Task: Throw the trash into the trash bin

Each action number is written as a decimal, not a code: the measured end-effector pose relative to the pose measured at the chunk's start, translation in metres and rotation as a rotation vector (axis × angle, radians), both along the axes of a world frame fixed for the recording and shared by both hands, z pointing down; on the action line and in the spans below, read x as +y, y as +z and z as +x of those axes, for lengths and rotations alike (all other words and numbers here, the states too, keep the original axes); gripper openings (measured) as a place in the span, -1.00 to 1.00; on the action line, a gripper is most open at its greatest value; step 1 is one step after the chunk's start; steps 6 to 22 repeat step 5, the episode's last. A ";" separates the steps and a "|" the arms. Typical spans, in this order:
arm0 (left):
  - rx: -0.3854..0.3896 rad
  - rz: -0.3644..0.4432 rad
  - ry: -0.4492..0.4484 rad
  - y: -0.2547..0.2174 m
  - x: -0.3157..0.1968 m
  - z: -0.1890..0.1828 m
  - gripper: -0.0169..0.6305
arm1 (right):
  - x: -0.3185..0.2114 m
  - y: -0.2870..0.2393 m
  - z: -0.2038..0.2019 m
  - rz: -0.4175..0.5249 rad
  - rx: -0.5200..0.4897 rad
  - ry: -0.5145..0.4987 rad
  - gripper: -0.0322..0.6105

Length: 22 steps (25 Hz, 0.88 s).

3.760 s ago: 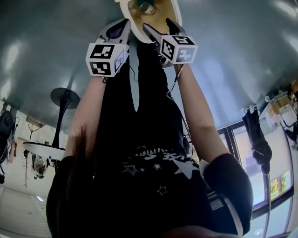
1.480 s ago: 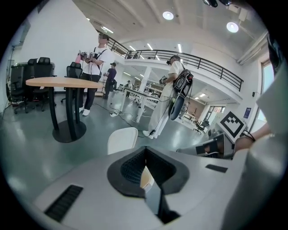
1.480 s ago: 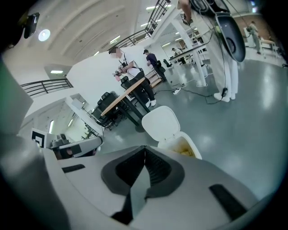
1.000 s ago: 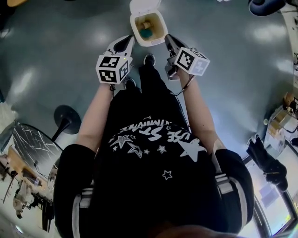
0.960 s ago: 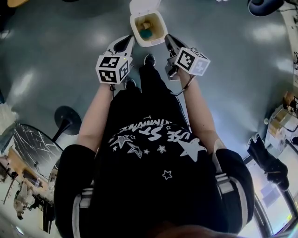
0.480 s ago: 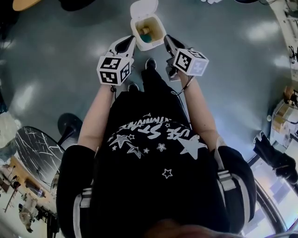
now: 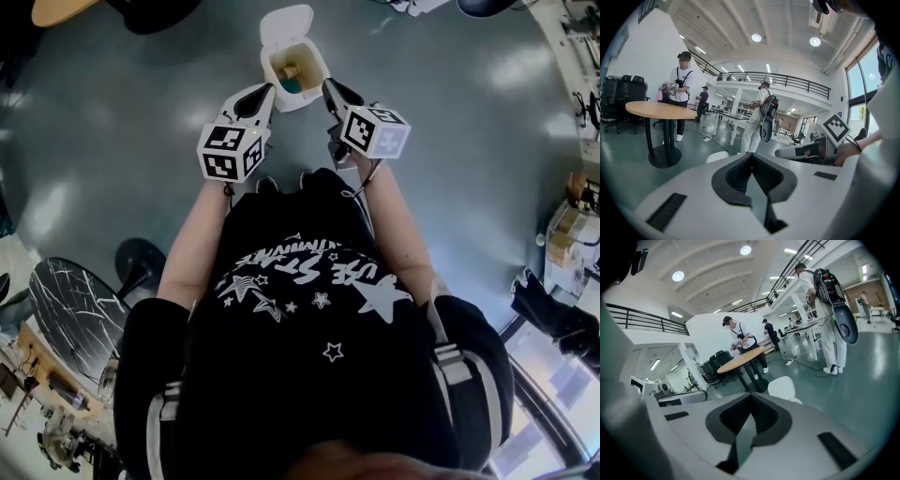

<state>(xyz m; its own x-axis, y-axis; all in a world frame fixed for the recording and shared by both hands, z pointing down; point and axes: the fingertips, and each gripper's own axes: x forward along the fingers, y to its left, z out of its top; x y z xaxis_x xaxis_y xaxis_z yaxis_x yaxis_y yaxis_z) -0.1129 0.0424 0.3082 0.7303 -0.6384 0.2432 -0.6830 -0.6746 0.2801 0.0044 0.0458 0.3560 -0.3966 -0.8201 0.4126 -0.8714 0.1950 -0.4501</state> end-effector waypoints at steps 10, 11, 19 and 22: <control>0.003 0.001 -0.016 -0.008 0.008 0.013 -0.91 | 0.008 -0.012 0.011 0.027 0.044 -0.042 -0.88; 0.003 0.001 -0.016 -0.008 0.008 0.013 -0.91 | 0.008 -0.012 0.011 0.027 0.044 -0.042 -0.88; 0.003 0.001 -0.016 -0.008 0.008 0.013 -0.91 | 0.008 -0.012 0.011 0.027 0.044 -0.042 -0.88; 0.003 0.001 -0.016 -0.008 0.008 0.013 -0.91 | 0.008 -0.012 0.011 0.027 0.044 -0.042 -0.88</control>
